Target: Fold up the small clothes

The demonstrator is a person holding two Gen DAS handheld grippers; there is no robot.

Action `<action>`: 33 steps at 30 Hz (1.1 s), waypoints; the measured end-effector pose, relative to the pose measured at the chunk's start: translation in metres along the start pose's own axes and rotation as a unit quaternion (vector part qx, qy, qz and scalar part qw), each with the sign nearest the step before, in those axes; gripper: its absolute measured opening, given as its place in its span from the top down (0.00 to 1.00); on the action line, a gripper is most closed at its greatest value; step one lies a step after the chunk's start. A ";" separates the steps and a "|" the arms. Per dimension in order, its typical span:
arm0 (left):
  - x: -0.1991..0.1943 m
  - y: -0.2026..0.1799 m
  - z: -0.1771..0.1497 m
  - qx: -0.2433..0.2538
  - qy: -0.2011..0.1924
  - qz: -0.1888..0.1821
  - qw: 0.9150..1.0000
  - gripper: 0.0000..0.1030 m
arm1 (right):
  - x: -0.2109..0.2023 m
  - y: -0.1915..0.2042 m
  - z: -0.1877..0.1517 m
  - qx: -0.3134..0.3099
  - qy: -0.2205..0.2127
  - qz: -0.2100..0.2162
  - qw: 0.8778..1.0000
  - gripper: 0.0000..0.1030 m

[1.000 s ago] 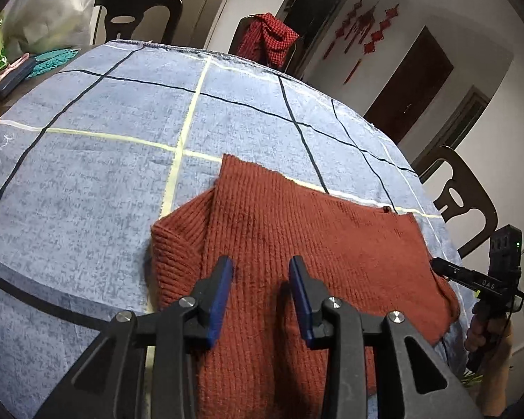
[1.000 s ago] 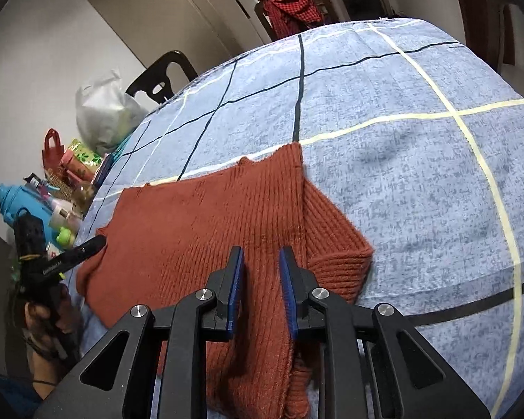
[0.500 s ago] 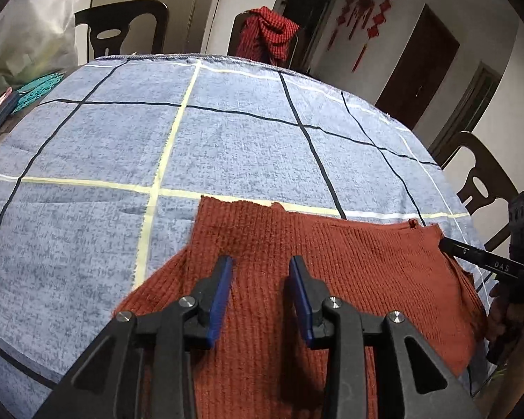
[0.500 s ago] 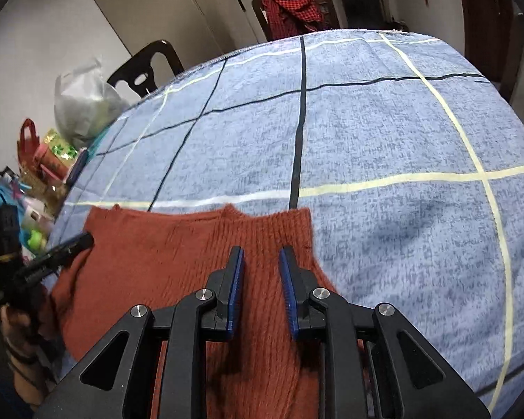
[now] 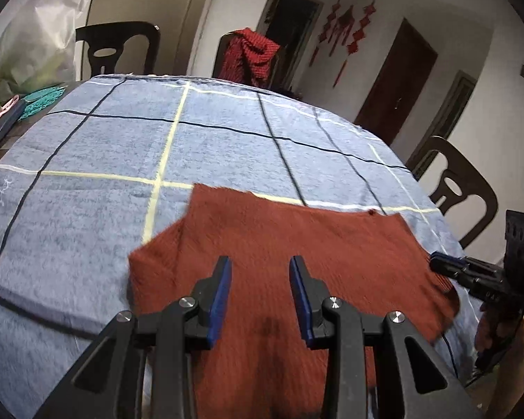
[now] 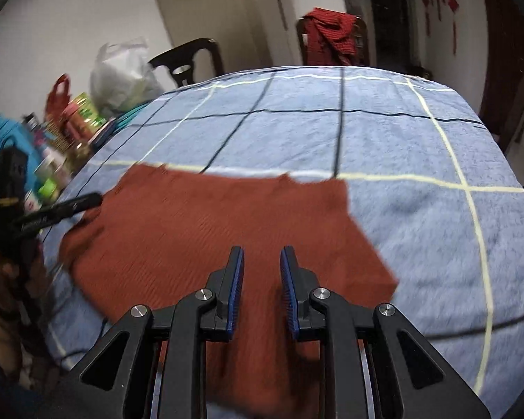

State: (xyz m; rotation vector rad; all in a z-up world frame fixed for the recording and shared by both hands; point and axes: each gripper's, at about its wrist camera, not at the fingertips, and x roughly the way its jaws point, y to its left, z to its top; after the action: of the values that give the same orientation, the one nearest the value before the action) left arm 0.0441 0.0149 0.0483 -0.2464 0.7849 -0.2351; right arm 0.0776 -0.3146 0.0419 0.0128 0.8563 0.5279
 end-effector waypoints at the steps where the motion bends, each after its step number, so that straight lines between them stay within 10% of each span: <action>1: -0.002 -0.004 -0.003 0.005 -0.002 -0.002 1.000 0.64 | -0.001 0.004 -0.005 -0.003 -0.001 0.001 1.000 0.79; 15: 0.005 -0.040 -0.032 0.059 0.020 -0.012 0.998 0.59 | 0.011 0.040 -0.029 -0.066 0.021 -0.015 0.997 0.76; 33: -0.007 -0.026 -0.049 0.042 0.020 0.029 0.998 0.59 | 0.027 0.087 -0.038 -0.090 0.034 0.075 0.993 0.76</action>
State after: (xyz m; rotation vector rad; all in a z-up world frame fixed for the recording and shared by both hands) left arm 0.0016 -0.0140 0.0276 -0.1396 0.8190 -0.2184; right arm 0.0267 -0.2345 0.0163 -0.1061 0.8749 0.7493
